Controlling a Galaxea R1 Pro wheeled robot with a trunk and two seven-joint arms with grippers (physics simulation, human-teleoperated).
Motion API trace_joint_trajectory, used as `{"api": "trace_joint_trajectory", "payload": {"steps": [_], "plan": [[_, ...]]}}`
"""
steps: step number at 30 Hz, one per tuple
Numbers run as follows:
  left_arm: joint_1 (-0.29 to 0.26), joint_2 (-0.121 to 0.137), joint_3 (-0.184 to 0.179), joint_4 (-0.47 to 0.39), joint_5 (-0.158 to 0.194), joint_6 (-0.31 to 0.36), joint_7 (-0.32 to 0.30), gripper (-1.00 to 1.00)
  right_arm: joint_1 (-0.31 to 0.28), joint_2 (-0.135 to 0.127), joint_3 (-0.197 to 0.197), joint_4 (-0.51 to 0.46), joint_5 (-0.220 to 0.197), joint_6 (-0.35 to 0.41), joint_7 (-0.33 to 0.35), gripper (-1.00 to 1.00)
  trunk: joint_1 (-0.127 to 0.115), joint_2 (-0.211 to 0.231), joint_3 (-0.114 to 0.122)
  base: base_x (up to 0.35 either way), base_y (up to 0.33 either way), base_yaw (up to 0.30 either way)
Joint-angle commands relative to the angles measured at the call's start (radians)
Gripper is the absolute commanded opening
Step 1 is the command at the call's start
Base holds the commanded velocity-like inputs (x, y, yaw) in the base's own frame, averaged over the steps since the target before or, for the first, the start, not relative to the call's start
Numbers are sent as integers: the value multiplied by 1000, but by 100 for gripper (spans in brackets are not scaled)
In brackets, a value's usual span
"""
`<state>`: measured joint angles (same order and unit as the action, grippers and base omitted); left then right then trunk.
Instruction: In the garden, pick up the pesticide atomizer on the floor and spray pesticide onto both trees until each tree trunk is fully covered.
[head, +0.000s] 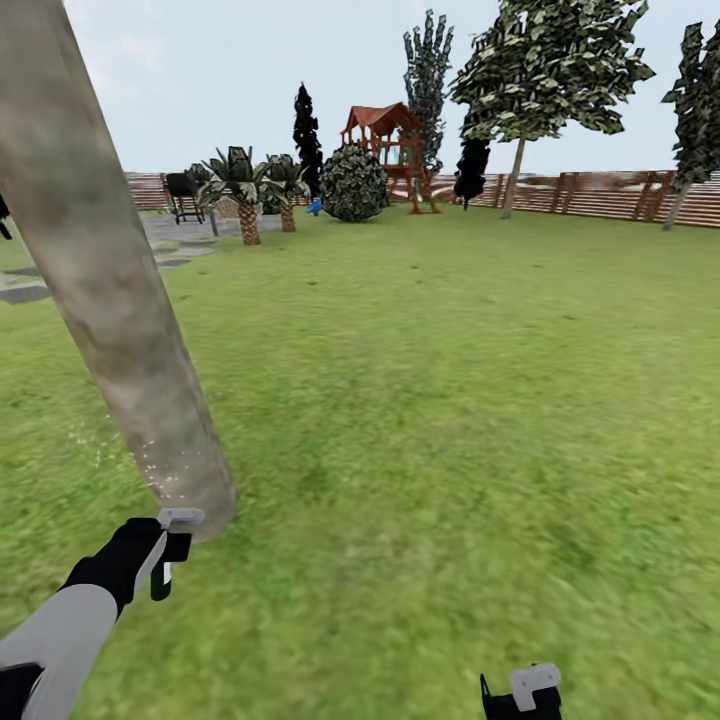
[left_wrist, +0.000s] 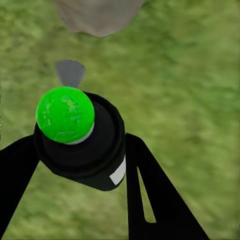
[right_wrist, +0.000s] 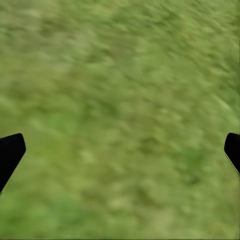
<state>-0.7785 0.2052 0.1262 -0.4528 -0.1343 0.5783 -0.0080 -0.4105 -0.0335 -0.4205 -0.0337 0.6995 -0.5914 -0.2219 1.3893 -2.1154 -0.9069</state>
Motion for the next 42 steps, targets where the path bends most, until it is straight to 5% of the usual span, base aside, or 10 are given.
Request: {"api": "trace_joint_trajectory", "payload": {"steps": [1, 15, 34, 37, 42], "plan": [[-1, -1, 6, -1, -10, 5, -3, -100, -1, 0, -4, 1, 11, -2, -7, 100, 0, 0, -1, 240, -190, 274], [-1, -2, 6, 1, -8, -19, -3, -100, -1, 0, -4, 1, 11, -2, -5, 100, 0, 0, -1, 225, -198, 205], [-2, -1, 10, -7, -5, -19, -4, -100, -1, -6, -7, 0, 9, -2, -7, 100, 0, 0, -1, 5, -195, 182], [-13, -26, 12, -44, 104, -13, -4, -100, -1, -6, -6, 1, 10, -2, -7, 100, 0, 0, -1, 0, -1, 278], [-24, -24, 3, -93, 124, 15, -9, -100, -1, -7, -6, 1, 10, -2, -7, 100, 0, 0, -1, 0, 0, 76]]}}
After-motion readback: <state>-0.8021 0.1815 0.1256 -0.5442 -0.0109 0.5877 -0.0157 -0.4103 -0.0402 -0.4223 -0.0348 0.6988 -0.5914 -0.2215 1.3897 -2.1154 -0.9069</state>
